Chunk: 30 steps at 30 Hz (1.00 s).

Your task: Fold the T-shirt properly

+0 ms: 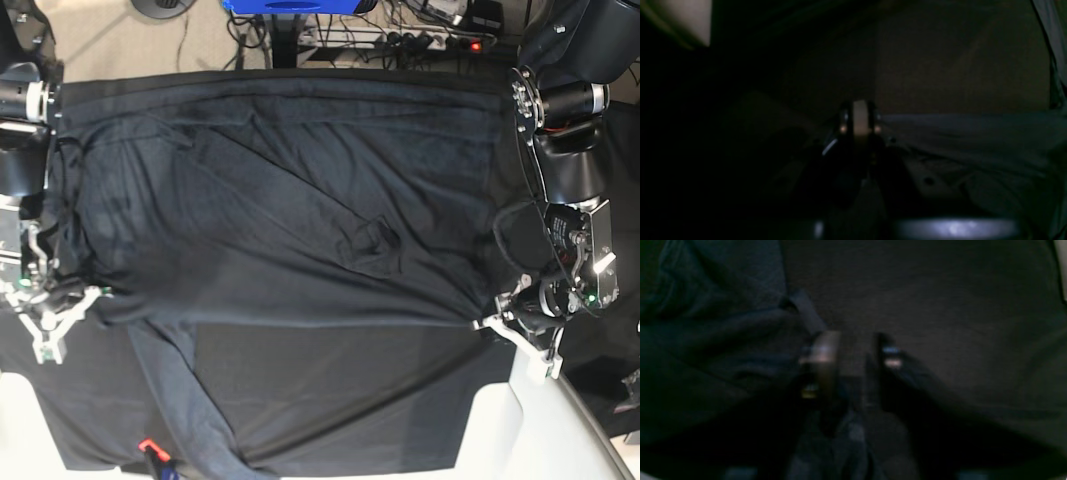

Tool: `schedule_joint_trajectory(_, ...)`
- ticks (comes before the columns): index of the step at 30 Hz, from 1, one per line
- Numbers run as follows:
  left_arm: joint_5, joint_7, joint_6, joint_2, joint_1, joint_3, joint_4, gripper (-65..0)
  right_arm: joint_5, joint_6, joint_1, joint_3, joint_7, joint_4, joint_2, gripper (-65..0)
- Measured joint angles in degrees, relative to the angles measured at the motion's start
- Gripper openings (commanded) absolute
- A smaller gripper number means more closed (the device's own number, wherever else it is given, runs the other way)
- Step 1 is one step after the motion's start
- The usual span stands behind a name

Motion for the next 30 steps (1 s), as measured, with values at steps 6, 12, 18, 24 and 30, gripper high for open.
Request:
schedule_joint_trajectory(6, 0.00, -0.35, 0.00, -0.17, 0.44, -0.04, 0.00, -65.0, 0.02, -0.55, -0.20, 0.42, 0.04, 0.09, 0.17, -28.4)
schedule_joint_trajectory(12, 0.13, -0.39, 0.00, -0.22, 0.83, -0.11, -0.07, -65.0, -0.17, -0.44, -6.19, 0.42, -5.46, 8.11, -0.09, -28.4)
schedule_joint_trajectory(18, 0.02, -0.35, 0.02, -0.22, 0.81, -0.13, -0.07, -65.0, 0.07, -0.42, -6.19, 0.52, -8.02, 11.65, -1.27, -28.4)
schedule_joint_trajectory(24, -0.02, -0.42, 0.02, -0.22, 0.92, -0.11, -0.07, -65.0, 0.00, -0.42, -5.14, 0.52, -8.39, 7.10, -1.09, -35.1)
schedule_joint_trajectory(30, 0.02, -0.35, 0.02, -0.22, 1.60, -0.15, -0.07, -65.0, 0.04, -0.44, -2.99, 0.52, -8.04, 4.17, -1.07, -38.4)
